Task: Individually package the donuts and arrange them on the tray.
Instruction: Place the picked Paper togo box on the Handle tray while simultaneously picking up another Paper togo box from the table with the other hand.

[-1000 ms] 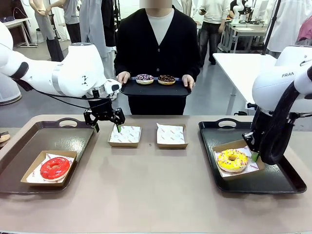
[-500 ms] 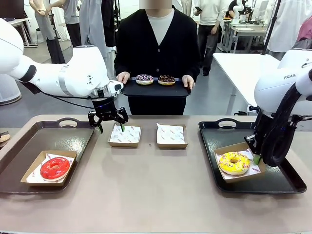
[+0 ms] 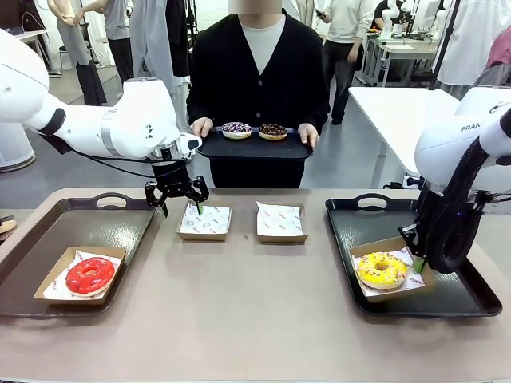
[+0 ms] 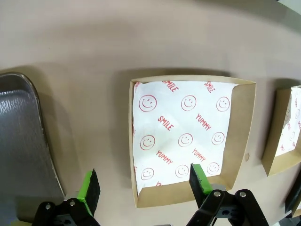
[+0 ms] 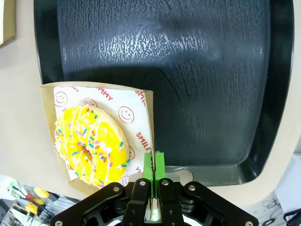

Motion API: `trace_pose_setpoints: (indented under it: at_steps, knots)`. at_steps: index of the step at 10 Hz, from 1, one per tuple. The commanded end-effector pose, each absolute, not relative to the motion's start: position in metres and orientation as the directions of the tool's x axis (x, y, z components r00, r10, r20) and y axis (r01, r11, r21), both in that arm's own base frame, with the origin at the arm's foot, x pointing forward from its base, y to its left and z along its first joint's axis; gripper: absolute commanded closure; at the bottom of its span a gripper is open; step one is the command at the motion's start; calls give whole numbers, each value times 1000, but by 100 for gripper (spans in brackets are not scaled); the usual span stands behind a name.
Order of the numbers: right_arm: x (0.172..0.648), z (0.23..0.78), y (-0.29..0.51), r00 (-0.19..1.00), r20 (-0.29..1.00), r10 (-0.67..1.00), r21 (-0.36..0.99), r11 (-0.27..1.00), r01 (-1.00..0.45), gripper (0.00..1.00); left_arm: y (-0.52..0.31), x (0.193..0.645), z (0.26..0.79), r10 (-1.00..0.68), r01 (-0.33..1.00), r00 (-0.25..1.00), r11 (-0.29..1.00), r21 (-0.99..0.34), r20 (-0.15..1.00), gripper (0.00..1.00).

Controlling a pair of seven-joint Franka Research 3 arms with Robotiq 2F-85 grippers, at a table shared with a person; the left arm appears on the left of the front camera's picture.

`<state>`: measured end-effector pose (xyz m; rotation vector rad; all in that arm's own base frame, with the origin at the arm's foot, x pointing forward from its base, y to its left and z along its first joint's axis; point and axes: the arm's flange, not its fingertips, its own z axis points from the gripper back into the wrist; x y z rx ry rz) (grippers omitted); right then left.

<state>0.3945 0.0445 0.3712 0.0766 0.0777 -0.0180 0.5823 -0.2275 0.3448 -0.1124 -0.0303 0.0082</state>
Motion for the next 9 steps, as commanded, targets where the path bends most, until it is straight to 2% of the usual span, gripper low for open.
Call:
trace_pose_setpoints:
  at_steps: [1, 9]
  knots:
    - [395, 365, 44, 998, -65, -1, 116, 993, 8, 98, -232, 593, 343, 21, -19, 1000, 996, -85, 21, 0]
    - [399, 364, 50, 998, -61, -12, 74, 997, 16, 98, -234, 596, 340, 4, -4, 1000, 997, -78, 6, 0]
